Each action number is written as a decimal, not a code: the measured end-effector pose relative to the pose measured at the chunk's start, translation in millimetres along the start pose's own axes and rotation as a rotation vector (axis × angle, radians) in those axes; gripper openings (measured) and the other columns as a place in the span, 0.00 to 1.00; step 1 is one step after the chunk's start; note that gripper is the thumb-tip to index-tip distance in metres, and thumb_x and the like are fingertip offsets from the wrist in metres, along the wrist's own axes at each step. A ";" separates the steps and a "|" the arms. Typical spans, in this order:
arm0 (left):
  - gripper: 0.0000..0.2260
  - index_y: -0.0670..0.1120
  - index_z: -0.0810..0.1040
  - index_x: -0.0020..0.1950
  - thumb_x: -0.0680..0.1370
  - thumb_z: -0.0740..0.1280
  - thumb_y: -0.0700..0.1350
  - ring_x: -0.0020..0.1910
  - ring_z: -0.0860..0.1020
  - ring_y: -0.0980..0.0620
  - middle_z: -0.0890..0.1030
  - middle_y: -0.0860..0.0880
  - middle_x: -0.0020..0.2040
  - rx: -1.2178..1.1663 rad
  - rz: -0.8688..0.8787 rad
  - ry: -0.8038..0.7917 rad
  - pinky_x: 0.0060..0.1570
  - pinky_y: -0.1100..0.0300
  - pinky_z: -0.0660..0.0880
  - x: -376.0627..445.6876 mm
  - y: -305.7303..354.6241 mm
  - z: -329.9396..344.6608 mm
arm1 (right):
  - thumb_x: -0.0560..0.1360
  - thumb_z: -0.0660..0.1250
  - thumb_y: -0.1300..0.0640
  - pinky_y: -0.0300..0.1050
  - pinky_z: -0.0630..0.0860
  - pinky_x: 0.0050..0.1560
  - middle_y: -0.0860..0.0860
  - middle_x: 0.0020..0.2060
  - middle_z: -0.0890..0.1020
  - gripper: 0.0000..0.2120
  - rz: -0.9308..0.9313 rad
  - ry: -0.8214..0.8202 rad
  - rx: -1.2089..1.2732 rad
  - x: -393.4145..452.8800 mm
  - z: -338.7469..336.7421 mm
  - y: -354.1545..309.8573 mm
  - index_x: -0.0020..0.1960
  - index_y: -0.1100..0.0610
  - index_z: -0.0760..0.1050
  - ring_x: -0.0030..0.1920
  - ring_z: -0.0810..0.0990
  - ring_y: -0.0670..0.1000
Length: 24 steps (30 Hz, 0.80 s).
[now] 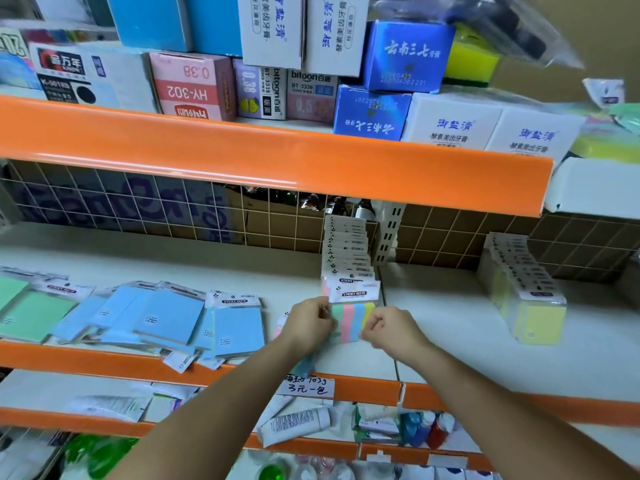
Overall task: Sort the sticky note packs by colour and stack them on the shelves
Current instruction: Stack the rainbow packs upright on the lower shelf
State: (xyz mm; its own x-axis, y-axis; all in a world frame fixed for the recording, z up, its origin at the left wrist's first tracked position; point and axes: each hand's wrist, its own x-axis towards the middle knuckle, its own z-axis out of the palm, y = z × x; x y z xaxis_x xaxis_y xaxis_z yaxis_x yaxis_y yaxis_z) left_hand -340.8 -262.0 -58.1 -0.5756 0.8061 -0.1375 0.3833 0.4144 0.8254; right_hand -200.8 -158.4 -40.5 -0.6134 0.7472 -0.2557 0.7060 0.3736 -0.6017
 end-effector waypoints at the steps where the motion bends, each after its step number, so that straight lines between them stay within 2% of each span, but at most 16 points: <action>1: 0.01 0.41 0.75 0.42 0.73 0.65 0.36 0.39 0.73 0.48 0.77 0.45 0.39 0.023 0.008 0.007 0.39 0.58 0.69 -0.5 0.8 3.8 | 0.71 0.71 0.56 0.45 0.77 0.40 0.53 0.37 0.81 0.06 0.018 0.023 -0.040 1.3 4.3 -1.1 0.38 0.56 0.76 0.40 0.81 0.54; 5: 0.04 0.44 0.74 0.47 0.75 0.62 0.38 0.44 0.76 0.43 0.80 0.43 0.45 0.096 0.024 0.046 0.42 0.53 0.74 2.8 3.9 6.7 | 0.72 0.70 0.52 0.40 0.68 0.33 0.54 0.37 0.79 0.09 0.087 0.087 -0.245 3.3 11.8 -4.5 0.40 0.55 0.73 0.38 0.77 0.55; 8: 0.03 0.47 0.69 0.48 0.75 0.60 0.40 0.44 0.77 0.41 0.79 0.45 0.44 0.169 0.023 0.054 0.43 0.51 0.76 5.7 5.6 2.4 | 0.73 0.69 0.51 0.40 0.69 0.37 0.54 0.45 0.82 0.09 0.066 0.140 -0.301 5.4 14.4 -2.9 0.49 0.54 0.76 0.41 0.77 0.56; 11: 0.04 0.49 0.67 0.45 0.75 0.60 0.40 0.42 0.78 0.42 0.77 0.48 0.40 0.091 -0.018 0.076 0.44 0.48 0.78 10.0 1.5 0.4 | 0.75 0.67 0.51 0.42 0.69 0.39 0.54 0.48 0.82 0.07 0.009 0.138 -0.326 9.9 18.6 -0.6 0.49 0.53 0.74 0.47 0.80 0.57; 13: 0.03 0.49 0.67 0.45 0.76 0.61 0.43 0.42 0.78 0.43 0.78 0.48 0.40 0.105 -0.023 0.085 0.45 0.48 0.77 11.8 -2.0 0.5 | 0.76 0.66 0.50 0.42 0.70 0.39 0.53 0.47 0.82 0.07 -0.002 0.145 -0.338 12.1 19.7 0.1 0.50 0.53 0.74 0.48 0.80 0.57; 18: 0.10 0.47 0.74 0.52 0.78 0.62 0.53 0.48 0.77 0.46 0.78 0.49 0.51 0.332 -0.032 0.146 0.48 0.53 0.74 12.8 -7.8 3.4 | 0.76 0.66 0.51 0.42 0.68 0.39 0.54 0.48 0.82 0.09 0.004 0.123 -0.370 14.9 18.9 -1.4 0.53 0.54 0.75 0.48 0.80 0.57; 22: 0.14 0.46 0.77 0.52 0.79 0.59 0.54 0.50 0.77 0.46 0.79 0.47 0.51 0.464 -0.018 0.156 0.50 0.54 0.73 12.4 -5.6 6.7 | 0.76 0.66 0.49 0.42 0.69 0.39 0.54 0.49 0.82 0.11 0.036 0.118 -0.397 16.4 19.3 -3.1 0.54 0.55 0.76 0.48 0.79 0.56; 24: 0.14 0.46 0.77 0.51 0.79 0.60 0.56 0.50 0.77 0.46 0.79 0.47 0.51 0.487 -0.031 0.159 0.50 0.54 0.73 13.1 -6.3 7.3 | 0.76 0.66 0.48 0.42 0.69 0.39 0.53 0.49 0.82 0.12 0.054 0.112 -0.399 15.7 20.1 -2.0 0.53 0.55 0.77 0.45 0.78 0.55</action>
State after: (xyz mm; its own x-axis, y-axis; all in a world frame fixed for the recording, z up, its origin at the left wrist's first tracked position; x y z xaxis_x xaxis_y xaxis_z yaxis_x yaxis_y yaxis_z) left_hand -345.5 -251.0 -69.2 -0.6804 0.7316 -0.0414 0.6347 0.6166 0.4658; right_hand -218.9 -158.5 -58.5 -0.5453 0.8182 -0.1820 0.8312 0.4998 -0.2435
